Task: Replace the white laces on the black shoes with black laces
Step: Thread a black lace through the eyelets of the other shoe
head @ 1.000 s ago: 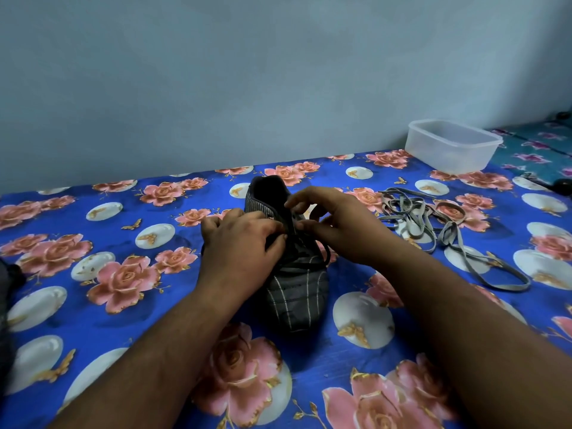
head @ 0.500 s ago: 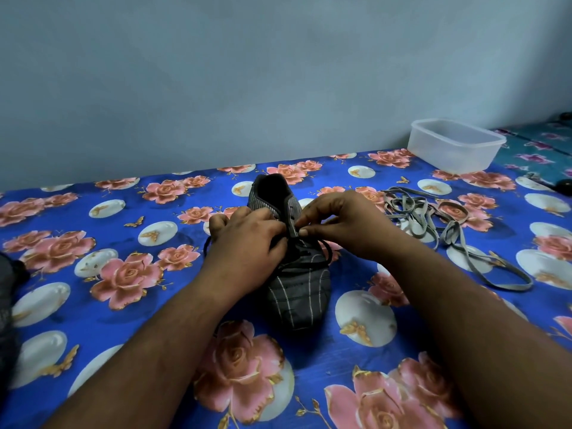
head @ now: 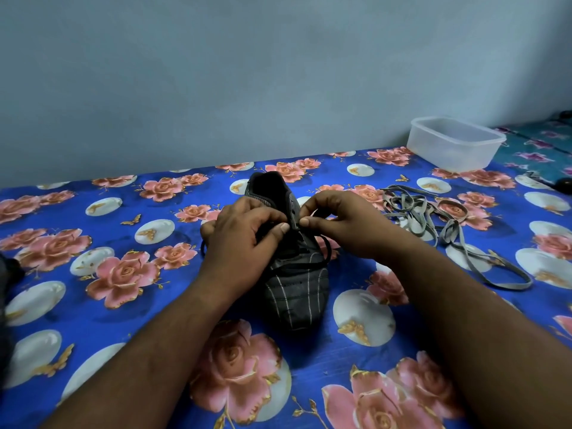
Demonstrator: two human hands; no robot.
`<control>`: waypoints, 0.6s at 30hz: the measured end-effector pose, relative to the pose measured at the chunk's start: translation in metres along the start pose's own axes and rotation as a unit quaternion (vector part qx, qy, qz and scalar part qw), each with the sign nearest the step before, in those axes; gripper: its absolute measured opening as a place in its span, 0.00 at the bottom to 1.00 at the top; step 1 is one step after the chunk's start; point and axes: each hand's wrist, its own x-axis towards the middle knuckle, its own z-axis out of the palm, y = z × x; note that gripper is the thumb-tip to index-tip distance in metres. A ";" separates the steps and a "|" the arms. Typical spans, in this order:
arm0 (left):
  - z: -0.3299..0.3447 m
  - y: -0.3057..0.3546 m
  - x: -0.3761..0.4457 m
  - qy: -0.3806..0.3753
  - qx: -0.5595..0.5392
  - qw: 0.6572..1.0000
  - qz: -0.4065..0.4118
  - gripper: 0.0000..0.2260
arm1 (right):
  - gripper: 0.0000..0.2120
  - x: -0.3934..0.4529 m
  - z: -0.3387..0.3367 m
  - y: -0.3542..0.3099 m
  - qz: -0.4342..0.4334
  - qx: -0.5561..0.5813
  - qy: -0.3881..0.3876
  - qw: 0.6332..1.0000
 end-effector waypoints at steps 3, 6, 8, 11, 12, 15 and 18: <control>-0.007 -0.014 -0.003 -0.016 -0.092 0.996 -0.008 0.14 | 0.02 0.001 -0.008 0.008 0.045 0.051 0.007 0.998; -0.013 -0.030 -0.005 -0.050 -0.140 0.988 -0.032 0.09 | 0.03 0.003 -0.022 0.020 0.095 0.153 0.077 0.981; -0.018 -0.038 -0.006 -0.084 -0.166 0.980 -0.065 0.08 | 0.03 0.004 -0.031 0.028 0.126 0.194 0.141 0.963; -0.024 -0.042 -0.005 -0.122 -0.226 0.961 -0.099 0.06 | 0.05 0.007 -0.043 0.048 0.211 0.187 0.261 0.923; -0.025 -0.043 -0.005 -0.128 -0.243 0.955 -0.107 0.05 | 0.05 0.007 -0.045 0.058 0.240 0.155 0.299 0.910; -0.026 -0.045 -0.004 -0.133 -0.262 0.950 -0.102 0.03 | 0.05 0.007 -0.047 0.065 0.213 -0.010 0.317 0.924; -0.029 -0.045 -0.003 -0.109 -0.216 0.968 -0.060 0.03 | 0.10 0.002 -0.032 0.037 0.043 -0.057 0.165 0.984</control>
